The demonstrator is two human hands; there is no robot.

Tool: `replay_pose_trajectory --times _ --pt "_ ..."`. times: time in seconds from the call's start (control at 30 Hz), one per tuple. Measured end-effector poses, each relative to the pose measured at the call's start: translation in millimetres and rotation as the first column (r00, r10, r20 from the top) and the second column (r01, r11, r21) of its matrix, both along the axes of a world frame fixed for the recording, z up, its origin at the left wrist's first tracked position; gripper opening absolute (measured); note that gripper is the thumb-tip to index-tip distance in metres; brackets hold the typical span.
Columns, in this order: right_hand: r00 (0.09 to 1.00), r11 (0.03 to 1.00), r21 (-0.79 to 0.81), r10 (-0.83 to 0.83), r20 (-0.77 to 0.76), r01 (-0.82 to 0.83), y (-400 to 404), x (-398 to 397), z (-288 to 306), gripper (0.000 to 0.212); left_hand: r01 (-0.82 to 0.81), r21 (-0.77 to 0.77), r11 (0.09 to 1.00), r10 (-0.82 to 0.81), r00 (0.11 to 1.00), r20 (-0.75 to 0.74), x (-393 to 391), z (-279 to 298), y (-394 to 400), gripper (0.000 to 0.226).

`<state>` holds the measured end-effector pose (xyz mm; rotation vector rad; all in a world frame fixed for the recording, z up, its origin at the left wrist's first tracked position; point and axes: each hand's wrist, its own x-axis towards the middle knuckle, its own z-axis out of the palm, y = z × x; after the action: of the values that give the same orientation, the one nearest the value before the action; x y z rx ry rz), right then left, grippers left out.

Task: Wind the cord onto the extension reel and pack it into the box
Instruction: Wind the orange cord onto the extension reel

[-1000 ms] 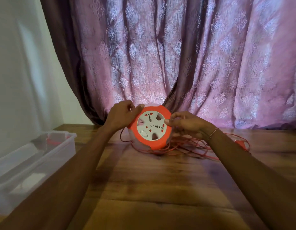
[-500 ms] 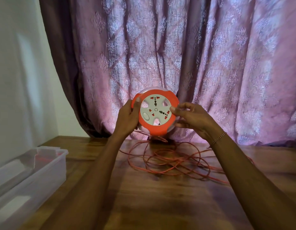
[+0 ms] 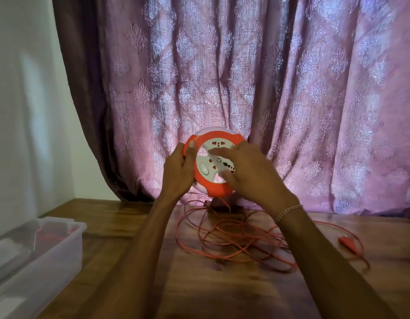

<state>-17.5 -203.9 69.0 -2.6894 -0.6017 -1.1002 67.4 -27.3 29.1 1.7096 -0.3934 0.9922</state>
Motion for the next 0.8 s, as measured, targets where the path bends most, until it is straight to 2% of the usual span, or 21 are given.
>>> replay_pose_trajectory --times 0.13,0.27,0.43,0.53,0.67,0.73,0.8 --pt "0.995 0.995 -0.035 -0.087 0.044 0.089 12.2 8.7 -9.4 0.060 0.014 0.009 1.000 -0.014 1.000 -0.003 1.4 2.4 -4.1 0.054" --pt "0.991 0.997 -0.004 -0.080 0.109 0.081 12.3 13.5 -12.5 0.060 0.001 0.007 1.000 -0.001 1.000 0.007 1.4 3.9 -4.6 0.056" --pt "0.960 0.982 0.169 -0.126 0.252 0.085 8.6 14.7 -10.7 0.060 -0.037 0.026 0.999 0.036 0.998 0.046 -2.7 5.6 -6.4 0.046" --pt "0.952 0.933 0.352 -0.167 0.256 0.070 12.9 17.0 -11.3 0.063 -0.016 0.012 1.000 0.015 0.999 0.048 -5.1 8.3 -6.9 0.048" --pt "0.970 0.876 0.482 -0.111 0.218 -0.008 19.0 15.6 -14.3 0.049 -0.020 0.016 1.000 0.019 0.998 0.059 -5.6 9.3 -5.8 0.047" --pt "0.989 0.865 0.501 -0.045 0.143 -0.033 15.6 12.2 -10.4 0.044 -0.023 0.008 1.000 0.022 0.998 0.059 -4.4 7.9 -3.8 0.047" --pt "0.989 0.907 0.421 -0.059 0.138 -0.005 10.5 5.7 -4.7 0.039 -0.009 -0.010 1.000 0.009 0.999 0.051 -3.4 6.9 -2.3 0.052"
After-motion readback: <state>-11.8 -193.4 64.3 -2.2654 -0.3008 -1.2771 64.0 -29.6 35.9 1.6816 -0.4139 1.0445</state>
